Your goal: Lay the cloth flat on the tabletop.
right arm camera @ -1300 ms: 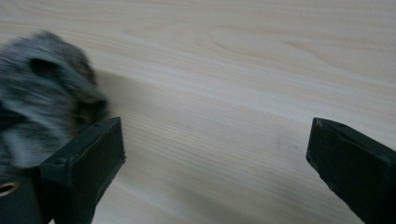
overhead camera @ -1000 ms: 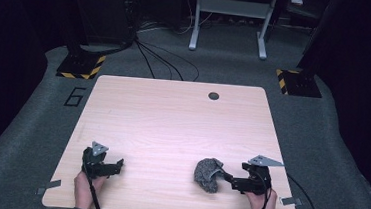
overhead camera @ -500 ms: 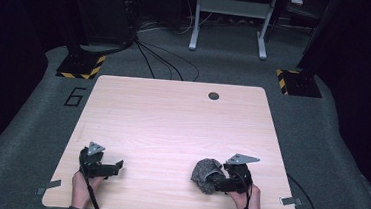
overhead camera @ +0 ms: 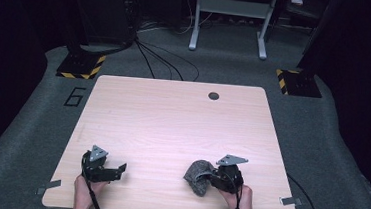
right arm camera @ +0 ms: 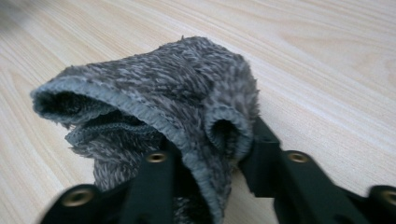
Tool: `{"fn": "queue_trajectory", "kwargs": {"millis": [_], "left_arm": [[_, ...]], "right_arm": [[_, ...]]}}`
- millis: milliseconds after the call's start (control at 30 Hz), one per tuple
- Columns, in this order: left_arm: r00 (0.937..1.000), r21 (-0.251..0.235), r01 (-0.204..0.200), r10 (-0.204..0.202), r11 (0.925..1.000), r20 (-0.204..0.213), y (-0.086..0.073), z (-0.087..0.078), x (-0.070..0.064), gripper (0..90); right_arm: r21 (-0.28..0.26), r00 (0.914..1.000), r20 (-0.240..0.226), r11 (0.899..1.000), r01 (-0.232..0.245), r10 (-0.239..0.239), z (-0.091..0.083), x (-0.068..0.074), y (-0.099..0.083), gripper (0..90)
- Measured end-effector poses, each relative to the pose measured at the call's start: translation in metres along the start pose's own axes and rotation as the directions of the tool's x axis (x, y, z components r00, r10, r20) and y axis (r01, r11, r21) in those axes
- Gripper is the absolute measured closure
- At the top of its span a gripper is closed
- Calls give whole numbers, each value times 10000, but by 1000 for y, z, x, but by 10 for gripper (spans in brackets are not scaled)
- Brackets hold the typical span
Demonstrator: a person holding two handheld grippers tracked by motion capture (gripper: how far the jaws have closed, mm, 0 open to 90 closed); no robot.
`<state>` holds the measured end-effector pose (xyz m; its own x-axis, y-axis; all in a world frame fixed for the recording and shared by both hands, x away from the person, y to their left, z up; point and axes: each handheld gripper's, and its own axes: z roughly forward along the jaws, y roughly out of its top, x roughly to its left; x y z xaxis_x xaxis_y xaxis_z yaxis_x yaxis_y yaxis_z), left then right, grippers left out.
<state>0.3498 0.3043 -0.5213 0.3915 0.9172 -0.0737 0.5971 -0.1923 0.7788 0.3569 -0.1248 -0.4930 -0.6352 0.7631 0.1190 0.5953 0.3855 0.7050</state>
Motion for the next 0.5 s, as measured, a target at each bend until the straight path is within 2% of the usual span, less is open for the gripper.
{"fn": "queue_trajectory", "kwargs": {"millis": [167,333,500], "left_arm": [[9996,-251,-71,78,9997,268,3,-4,-8,94],[9985,-394,-343,359,9986,407,7,-6,-18,94],[9951,-571,-674,713,9961,681,14,-9,-30,94]], "right_arm": [[-560,10000,-77,9984,46,-51,-4,3,3,778],[-1040,9997,-239,9946,13,-38,-8,6,12,782],[-1150,9997,-180,9932,158,-180,-7,11,27,782]]}}
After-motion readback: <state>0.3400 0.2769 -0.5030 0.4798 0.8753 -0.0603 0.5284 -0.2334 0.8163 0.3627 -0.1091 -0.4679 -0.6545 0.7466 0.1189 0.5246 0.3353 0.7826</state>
